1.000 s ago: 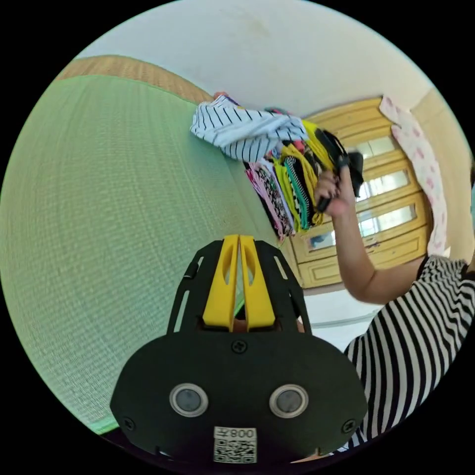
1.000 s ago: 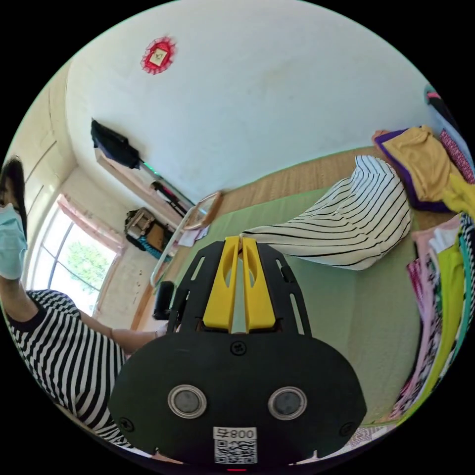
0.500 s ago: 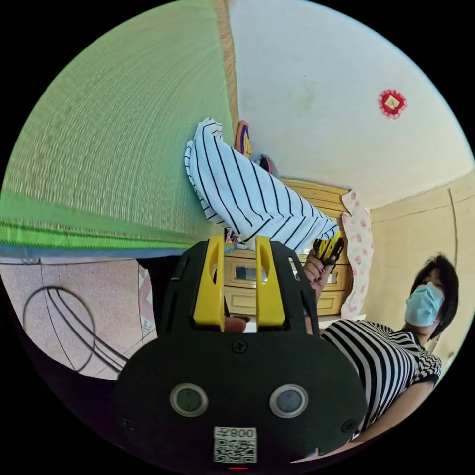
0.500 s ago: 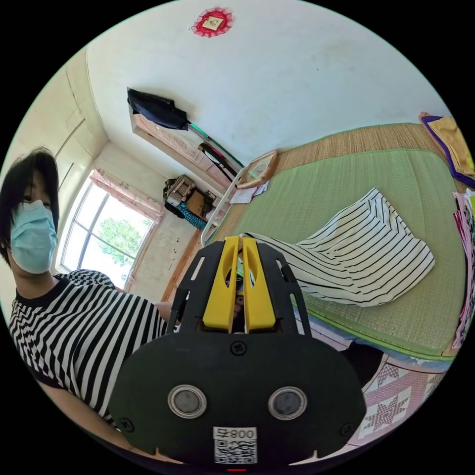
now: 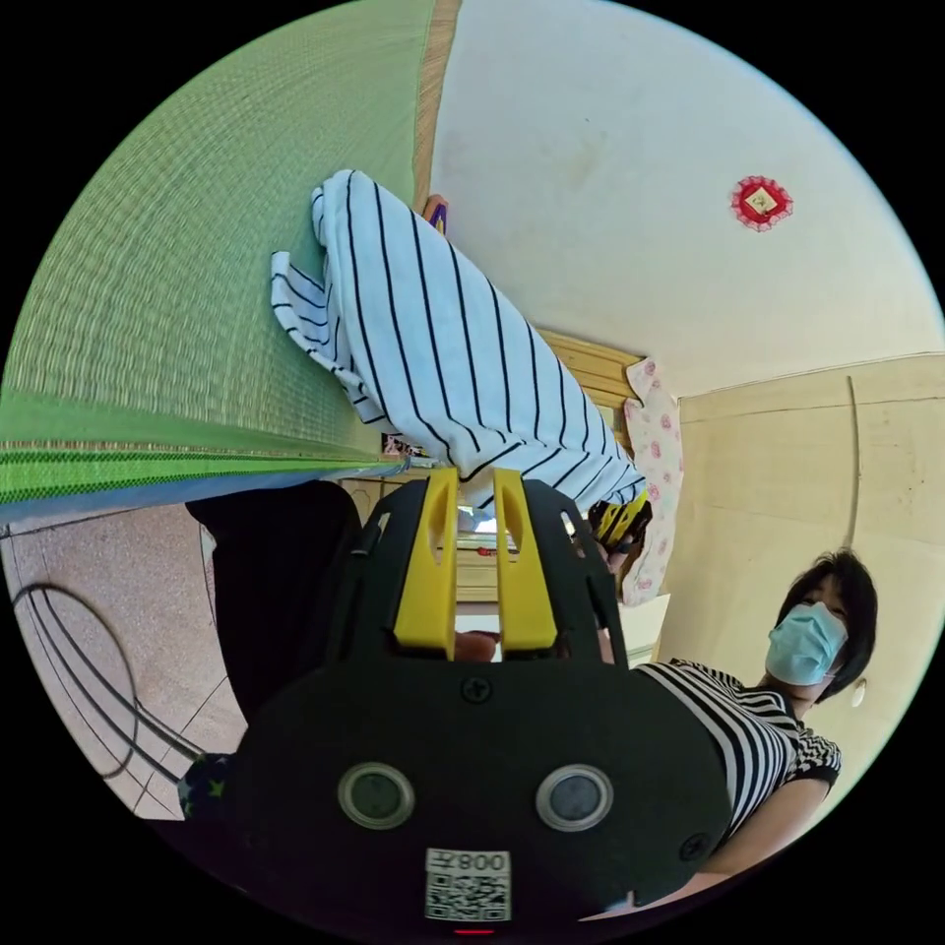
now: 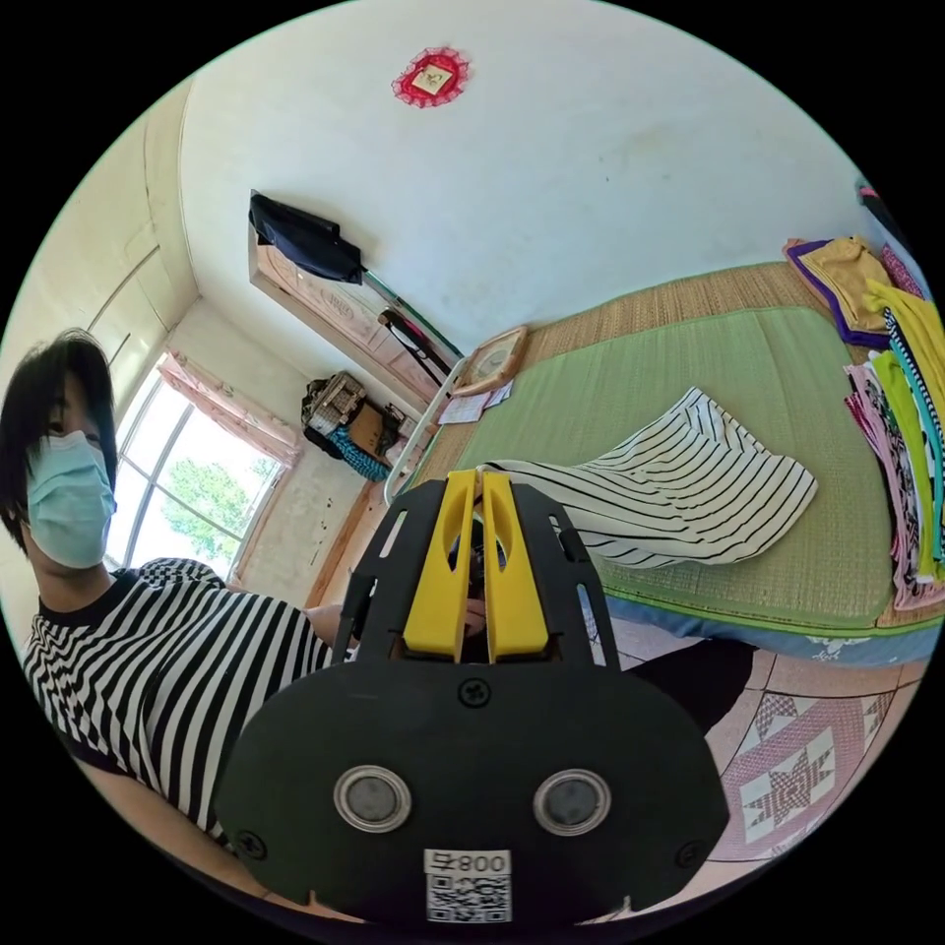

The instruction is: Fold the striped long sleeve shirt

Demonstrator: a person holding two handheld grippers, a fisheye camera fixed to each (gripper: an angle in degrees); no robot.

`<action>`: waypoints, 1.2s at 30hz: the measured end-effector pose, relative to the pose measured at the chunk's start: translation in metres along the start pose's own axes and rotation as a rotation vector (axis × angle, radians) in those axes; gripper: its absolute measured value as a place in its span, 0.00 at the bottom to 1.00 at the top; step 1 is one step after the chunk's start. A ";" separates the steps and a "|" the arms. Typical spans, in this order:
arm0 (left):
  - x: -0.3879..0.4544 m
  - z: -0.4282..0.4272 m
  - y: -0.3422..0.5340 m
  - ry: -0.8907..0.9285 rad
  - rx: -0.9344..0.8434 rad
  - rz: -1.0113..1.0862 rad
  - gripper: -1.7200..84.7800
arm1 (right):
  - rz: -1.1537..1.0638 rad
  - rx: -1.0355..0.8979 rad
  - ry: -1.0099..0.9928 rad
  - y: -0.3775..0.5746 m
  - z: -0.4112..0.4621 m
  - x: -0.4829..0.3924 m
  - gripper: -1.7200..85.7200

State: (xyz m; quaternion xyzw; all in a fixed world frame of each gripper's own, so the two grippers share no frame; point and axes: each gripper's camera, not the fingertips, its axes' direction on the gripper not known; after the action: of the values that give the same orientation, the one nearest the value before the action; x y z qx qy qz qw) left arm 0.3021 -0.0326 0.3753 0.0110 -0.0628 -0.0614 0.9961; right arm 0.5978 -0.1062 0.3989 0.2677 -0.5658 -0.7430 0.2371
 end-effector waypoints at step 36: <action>0.069 0.109 -0.053 -0.117 -0.193 0.254 0.02 | -0.107 -0.173 0.454 0.067 0.086 -0.076 0.11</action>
State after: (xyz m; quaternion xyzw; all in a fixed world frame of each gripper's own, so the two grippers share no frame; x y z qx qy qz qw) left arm 0.3499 -0.0953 0.4902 -0.0963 -0.1152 0.0589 0.9869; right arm 0.6005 -0.0119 0.4923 0.4363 -0.4172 -0.7209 0.3404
